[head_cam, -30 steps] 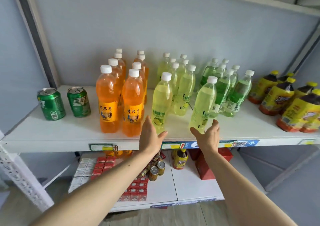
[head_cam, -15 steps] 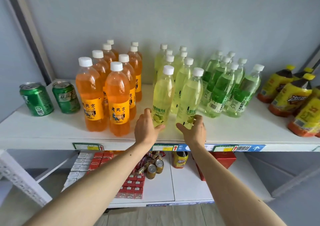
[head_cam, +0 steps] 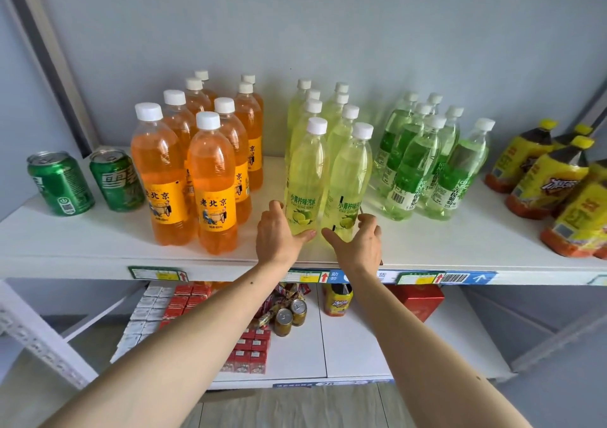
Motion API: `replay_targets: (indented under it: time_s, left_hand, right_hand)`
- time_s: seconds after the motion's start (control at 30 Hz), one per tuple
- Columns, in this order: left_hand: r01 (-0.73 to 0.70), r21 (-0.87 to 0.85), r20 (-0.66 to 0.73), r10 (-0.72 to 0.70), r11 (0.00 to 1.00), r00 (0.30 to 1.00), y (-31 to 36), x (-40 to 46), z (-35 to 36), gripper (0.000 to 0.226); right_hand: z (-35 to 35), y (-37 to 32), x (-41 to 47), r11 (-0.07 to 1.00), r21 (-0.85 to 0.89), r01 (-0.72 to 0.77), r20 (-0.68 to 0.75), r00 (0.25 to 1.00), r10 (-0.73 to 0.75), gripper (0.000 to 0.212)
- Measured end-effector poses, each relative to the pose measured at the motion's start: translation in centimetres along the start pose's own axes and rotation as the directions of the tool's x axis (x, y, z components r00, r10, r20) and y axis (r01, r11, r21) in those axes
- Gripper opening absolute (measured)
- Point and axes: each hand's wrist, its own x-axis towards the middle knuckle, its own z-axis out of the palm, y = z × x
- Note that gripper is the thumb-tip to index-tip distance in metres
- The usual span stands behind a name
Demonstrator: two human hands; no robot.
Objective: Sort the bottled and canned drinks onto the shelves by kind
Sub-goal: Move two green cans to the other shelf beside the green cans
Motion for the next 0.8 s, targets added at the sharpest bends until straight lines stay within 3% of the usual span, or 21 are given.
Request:
replay_targets:
  time_s: [0.2, 0.47, 0.8]
  left_hand:
    - [-0.079, -0.033, -0.033, 0.078, 0.996, 0.996, -1.8, -2.3, -2.4, 0.046]
    - [-0.146, -0.006, -0.166, 0.143, 0.989, 0.976, -7.5, -5.3, -9.9, 0.023]
    - [0.027, 0.044, -0.319, -0.011, 0.999, 0.948, -15.6, -2.2, -21.9, 0.023]
  right_hand:
    - [-0.6, -0.5, -3.3, 0.990, 0.037, 0.137, -0.137, 0.982, -0.131, 0.056]
    - [2.5, -3.9, -10.4, 0.953, 0.137, 0.270, -0.112, 0.960, -0.256, 0.039]
    - [11.0, -13.4, -18.0, 0.854, 0.266, 0.446, -0.035, 0.890, -0.454, 0.031]
